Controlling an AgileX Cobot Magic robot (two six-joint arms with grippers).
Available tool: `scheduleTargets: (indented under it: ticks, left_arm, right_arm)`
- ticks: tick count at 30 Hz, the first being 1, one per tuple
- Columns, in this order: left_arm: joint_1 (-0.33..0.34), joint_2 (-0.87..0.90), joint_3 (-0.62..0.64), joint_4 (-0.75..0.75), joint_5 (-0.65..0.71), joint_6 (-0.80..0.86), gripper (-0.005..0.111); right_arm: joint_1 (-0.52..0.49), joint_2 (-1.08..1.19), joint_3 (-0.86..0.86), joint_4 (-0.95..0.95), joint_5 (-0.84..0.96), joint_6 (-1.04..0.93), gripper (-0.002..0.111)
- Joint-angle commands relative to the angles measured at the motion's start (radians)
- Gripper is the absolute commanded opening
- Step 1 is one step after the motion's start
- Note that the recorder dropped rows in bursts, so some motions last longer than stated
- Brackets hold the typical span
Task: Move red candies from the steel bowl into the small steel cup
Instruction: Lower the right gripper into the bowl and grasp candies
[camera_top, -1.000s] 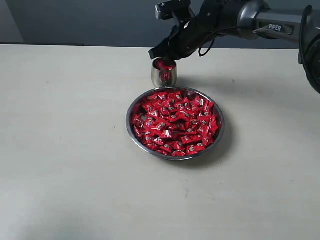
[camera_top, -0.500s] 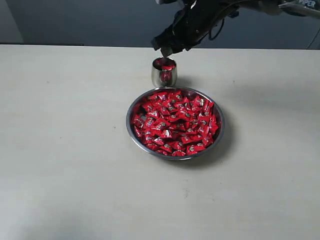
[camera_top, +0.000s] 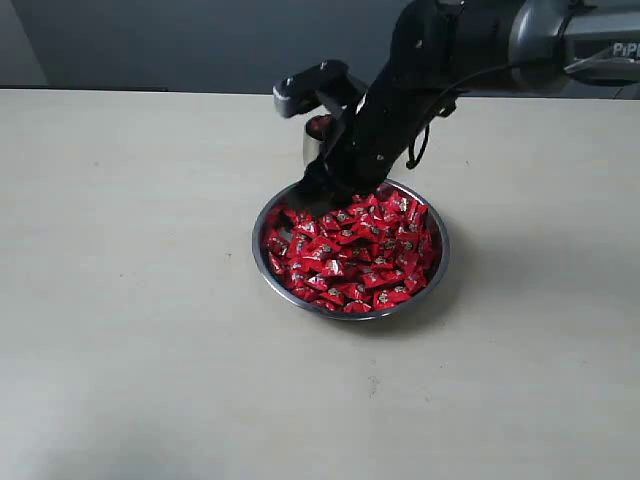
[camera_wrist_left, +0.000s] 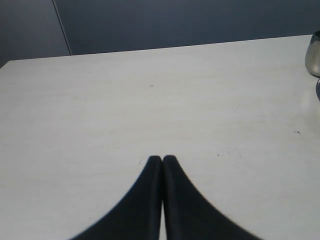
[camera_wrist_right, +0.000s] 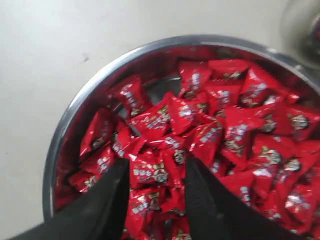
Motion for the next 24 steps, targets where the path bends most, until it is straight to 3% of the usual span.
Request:
scheduleTargets:
  ticks: [1,18,19,22,24]
  left_arm:
    - [-0.008,-0.005,-0.008,0.002,-0.005,-0.002,0.000]
    - [-0.008,-0.005,-0.008,0.002,-0.005,-0.002,0.000]
    - [-0.008,-0.005,-0.008,0.002,-0.005,-0.002,0.000]
    - [-0.008,-0.005,-0.008,0.002,-0.005,-0.002,0.000]
    - [-0.008,-0.005,-0.008,0.002,-0.005,-0.002,0.000]
  right_arm:
    - [0.025,0.014,0.030,-0.011,-0.029,-0.001,0.037]
    - [0.041,0.116,0.032,-0.025,-0.056,-0.001,0.037]
    - [0.041,0.116,0.032,-0.025,-0.056,0.001,0.033]
    - [0.041,0.114,0.032,-0.025,-0.056,0.004,0.000]
    - [0.041,0.099,0.032,-0.027,-0.053,0.011,0.000]
